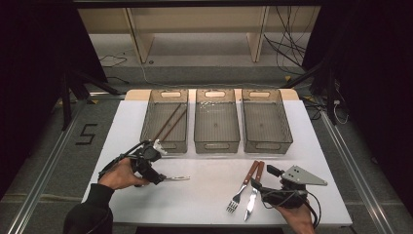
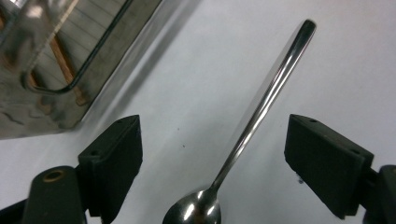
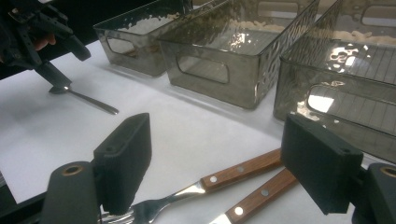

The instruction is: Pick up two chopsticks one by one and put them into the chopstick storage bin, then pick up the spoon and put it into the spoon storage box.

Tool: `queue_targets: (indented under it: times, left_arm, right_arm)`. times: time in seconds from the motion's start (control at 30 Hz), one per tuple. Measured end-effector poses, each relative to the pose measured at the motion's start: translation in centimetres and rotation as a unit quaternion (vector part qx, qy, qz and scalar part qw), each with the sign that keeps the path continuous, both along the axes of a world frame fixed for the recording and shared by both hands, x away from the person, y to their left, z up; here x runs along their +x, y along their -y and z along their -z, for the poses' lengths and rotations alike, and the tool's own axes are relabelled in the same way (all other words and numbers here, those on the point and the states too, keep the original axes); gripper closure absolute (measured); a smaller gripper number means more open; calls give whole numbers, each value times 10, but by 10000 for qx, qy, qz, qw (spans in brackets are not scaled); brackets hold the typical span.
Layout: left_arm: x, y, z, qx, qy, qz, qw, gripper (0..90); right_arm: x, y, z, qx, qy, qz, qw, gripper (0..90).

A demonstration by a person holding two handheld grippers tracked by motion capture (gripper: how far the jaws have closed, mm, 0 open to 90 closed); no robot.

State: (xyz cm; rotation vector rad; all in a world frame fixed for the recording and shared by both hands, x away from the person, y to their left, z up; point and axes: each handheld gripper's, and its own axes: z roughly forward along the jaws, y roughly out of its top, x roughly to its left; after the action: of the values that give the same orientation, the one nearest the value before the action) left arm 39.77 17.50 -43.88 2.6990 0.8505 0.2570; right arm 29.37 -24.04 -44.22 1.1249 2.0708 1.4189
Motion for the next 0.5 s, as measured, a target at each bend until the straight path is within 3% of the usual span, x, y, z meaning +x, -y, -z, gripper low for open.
queue_targets:
  times: [0.2, 0.5]
  left_arm:
    - [1, -1, 9, 145, -92, 30, 9998, 208]
    - [4, -1, 11, 320, -149, 116, 9993, 275]
  right_arm:
    - [0, -1, 0, -19, 1, -7, 10000, 255]
    - [0, 1, 1, -15, -21, -13, 10000, 255]
